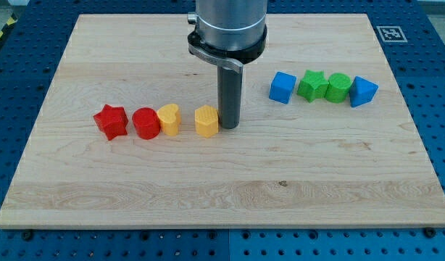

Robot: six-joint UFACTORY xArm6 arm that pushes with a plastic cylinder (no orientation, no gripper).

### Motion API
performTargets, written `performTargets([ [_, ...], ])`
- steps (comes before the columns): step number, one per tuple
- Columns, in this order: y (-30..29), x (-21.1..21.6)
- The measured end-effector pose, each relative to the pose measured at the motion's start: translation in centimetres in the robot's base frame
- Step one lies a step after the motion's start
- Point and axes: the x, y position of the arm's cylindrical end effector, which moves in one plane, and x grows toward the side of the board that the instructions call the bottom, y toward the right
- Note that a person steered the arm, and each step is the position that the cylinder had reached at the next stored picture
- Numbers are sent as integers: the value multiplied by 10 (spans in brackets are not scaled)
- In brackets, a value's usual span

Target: Move your arm to the center right

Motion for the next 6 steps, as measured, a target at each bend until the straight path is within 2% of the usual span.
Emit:
performTargets([
  [2,21,9],
  [4,143,26],
  [5,223,33],
  [6,280,5],
])
